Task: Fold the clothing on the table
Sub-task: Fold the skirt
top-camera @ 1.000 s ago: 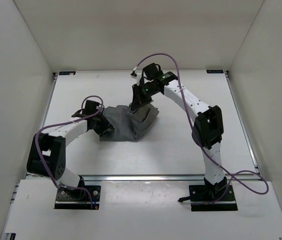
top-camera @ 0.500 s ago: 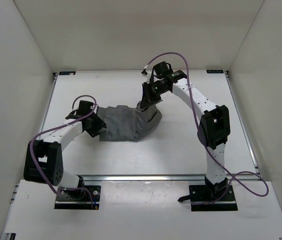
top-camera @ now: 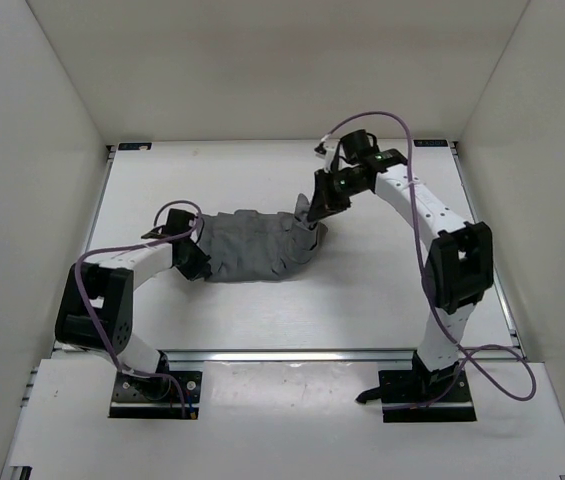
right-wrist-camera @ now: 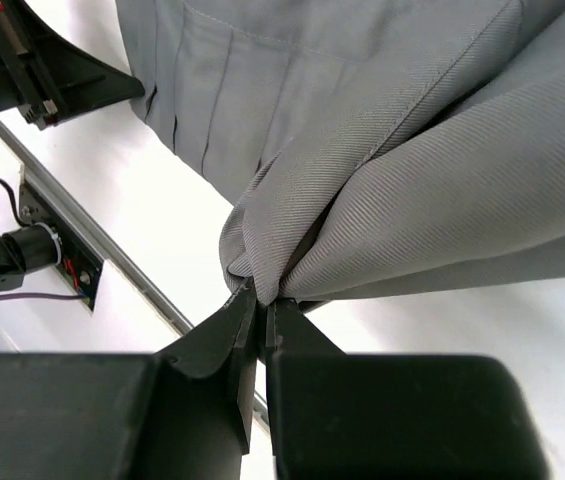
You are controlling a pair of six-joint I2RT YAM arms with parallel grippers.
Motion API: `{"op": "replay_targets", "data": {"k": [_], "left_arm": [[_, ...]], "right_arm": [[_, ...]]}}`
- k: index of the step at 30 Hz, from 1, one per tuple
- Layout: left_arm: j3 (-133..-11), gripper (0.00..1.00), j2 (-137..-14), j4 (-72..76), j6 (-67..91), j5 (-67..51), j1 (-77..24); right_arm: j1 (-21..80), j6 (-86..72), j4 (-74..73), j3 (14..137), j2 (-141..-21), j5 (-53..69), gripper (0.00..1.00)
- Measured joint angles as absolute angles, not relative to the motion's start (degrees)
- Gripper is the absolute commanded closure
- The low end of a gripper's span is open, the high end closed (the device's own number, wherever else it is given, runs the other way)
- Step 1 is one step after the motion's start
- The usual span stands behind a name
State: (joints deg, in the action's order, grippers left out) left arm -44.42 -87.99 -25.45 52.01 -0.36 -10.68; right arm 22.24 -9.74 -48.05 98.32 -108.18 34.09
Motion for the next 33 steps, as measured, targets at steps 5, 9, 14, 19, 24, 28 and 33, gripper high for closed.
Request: {"op": "replay_targets", "data": {"k": [5, 9, 14, 19, 24, 28, 33], "left_arm": [[-46.96, 1.0, -91.2, -23.31, 52.53, -2.42, -16.08], [-47.42, 1.0, -92.66, -20.75, 54.54, -4.73, -20.51], [-47.42, 1.0, -93.45, -19.2, 56.69, -6.31, -22.7], [-47.27, 1.0, -93.56, -18.98, 57.82, -7.27, -22.06], [-45.89, 1.0, -93.38, -17.26, 59.16, -9.52, -20.69], [-44.58, 1.0, -92.9, -15.68, 59.83, -10.74, -19.7], [-43.48, 1.0, -92.53, -14.37, 60.29, -11.92, -18.83]], "right_arm": [[16.27, -8.56, -47.07, 89.89, -101.25, 34.39, 0.99], [11.6, -7.92, -47.13, 87.39, -98.48, 35.05, 1.0], [13.1, -7.73, -46.76, 89.19, -98.59, 35.62, 1.0], [22.35, -8.12, -46.09, 97.01, -102.54, 36.21, 1.0], [31.27, -9.52, -44.71, 103.33, -108.33, 36.97, 1.0], [36.45, -10.68, -44.05, 104.25, -111.96, 38.0, 1.0], [40.27, -11.9, -43.29, 103.88, -114.45, 38.76, 1.0]]}}
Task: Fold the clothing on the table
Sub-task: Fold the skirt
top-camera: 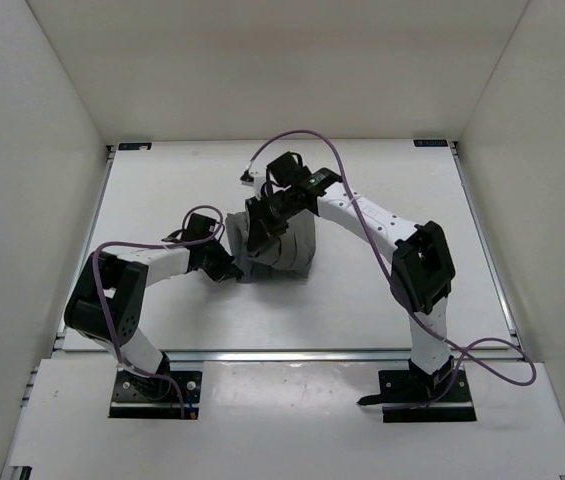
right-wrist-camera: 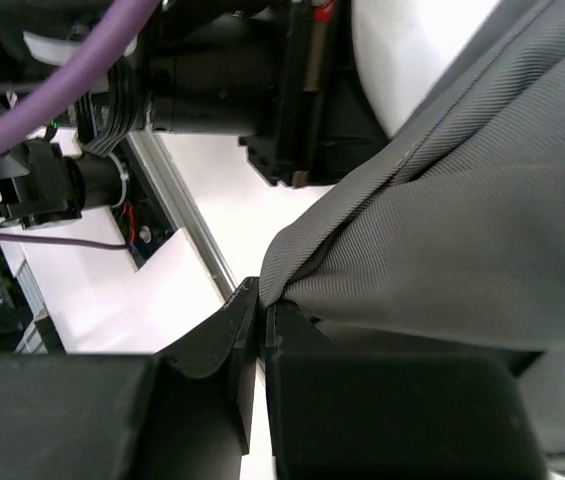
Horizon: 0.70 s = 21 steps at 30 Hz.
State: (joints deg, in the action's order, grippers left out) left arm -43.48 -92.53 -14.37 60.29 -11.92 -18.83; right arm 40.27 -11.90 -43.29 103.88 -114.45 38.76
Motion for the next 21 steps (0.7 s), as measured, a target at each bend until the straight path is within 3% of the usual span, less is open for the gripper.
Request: {"op": "replay_targets", "data": {"k": [21], "left_arm": [[-38.33, 0.96, -90.21, -9.93, 58.92, -17.23, -13.63]], "right_arm": [[43.11, -13.52, -40.69, 106.56, -126.32, 42.44, 1.0]]}}
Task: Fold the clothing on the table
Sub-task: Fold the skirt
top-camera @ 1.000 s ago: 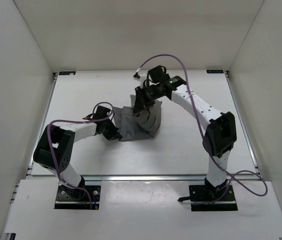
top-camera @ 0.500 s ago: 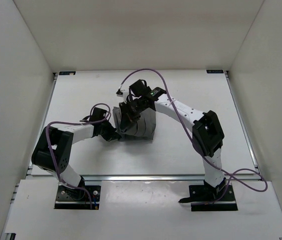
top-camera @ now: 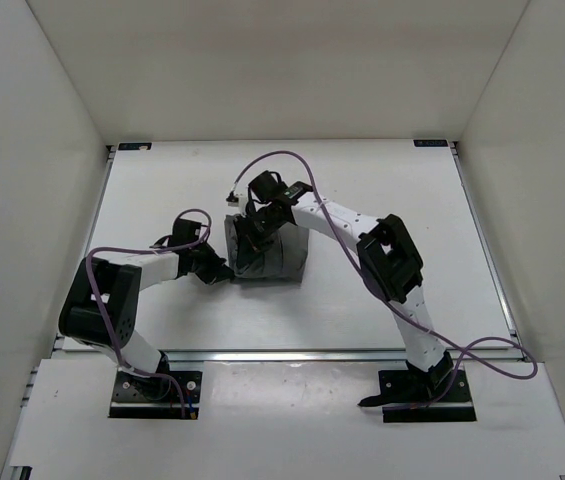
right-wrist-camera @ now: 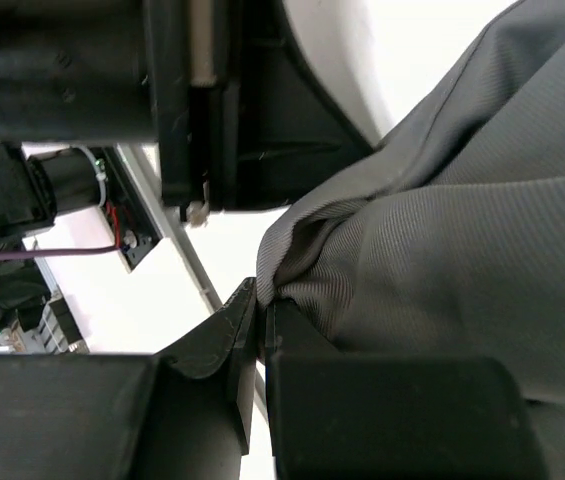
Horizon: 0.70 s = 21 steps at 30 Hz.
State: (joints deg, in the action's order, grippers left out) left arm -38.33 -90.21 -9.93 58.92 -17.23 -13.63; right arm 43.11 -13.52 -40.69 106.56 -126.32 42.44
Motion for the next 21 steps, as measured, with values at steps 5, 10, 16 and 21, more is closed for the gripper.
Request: {"op": "replay_targets", "data": {"k": [5, 10, 16, 21], "left_arm": [[-39.48, 0.93, -91.85, -10.0, 55.59, -19.94, -13.13], [-39.81, 0.88, -93.58, -8.93, 53.28, -24.16, -11.99], [-40.32, 0.74, -93.23, -10.09, 51.0, -24.95, -12.12], [-39.72, 0.71, -84.53, -16.73, 51.27, -18.63, -11.68]], "right_arm": [[43.11, -13.3, -41.21, 108.62, -128.95, 41.19, 1.0], [43.05, -12.82, -42.13, 109.19, -131.02, 39.38, 1.0], [43.51, -12.69, -43.94, 111.26, -134.45, 35.88, 0.99], [44.01, -12.93, -45.89, 114.37, -136.2, 33.67, 0.85]]}}
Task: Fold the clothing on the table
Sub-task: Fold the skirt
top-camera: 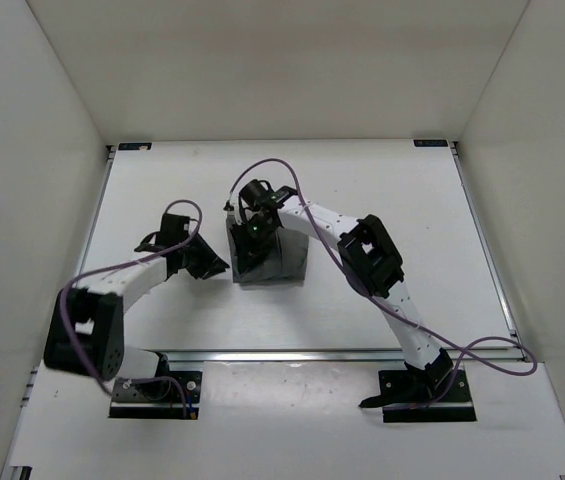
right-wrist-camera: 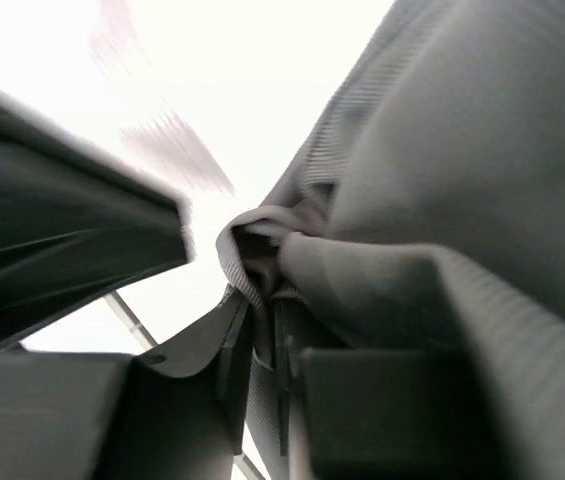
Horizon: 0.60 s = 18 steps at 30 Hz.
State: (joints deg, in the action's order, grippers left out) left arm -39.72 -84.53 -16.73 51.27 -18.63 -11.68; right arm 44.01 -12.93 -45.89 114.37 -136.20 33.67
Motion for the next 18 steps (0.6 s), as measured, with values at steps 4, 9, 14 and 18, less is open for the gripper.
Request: {"op": "replay_targets", "data": {"k": [4, 9, 14, 18], "left_arm": [[-39.94, 0.72, -71.2, -18.22, 53.06, -14.2, -9.8], [-41.32, 0.72, -67.7, -19.51, 54.17, -11.16, -8.54], [-41.3, 0.72, -66.48, -21.17, 56.51, -8.54, -8.73], [-41.3, 0.71, -65.56, -20.97, 57.78, -7.44, -8.91]], "right_arm": [[44.18, -12.34, -46.44, 117.23, -136.22, 32.71, 0.65], [43.66, -12.08, -47.22, 121.95, -136.03, 32.34, 0.32], [42.52, -11.99, -47.83, 124.6, -133.47, 31.31, 0.17], [41.5, -11.92, -48.58, 125.58, -129.86, 30.55, 0.13]]}}
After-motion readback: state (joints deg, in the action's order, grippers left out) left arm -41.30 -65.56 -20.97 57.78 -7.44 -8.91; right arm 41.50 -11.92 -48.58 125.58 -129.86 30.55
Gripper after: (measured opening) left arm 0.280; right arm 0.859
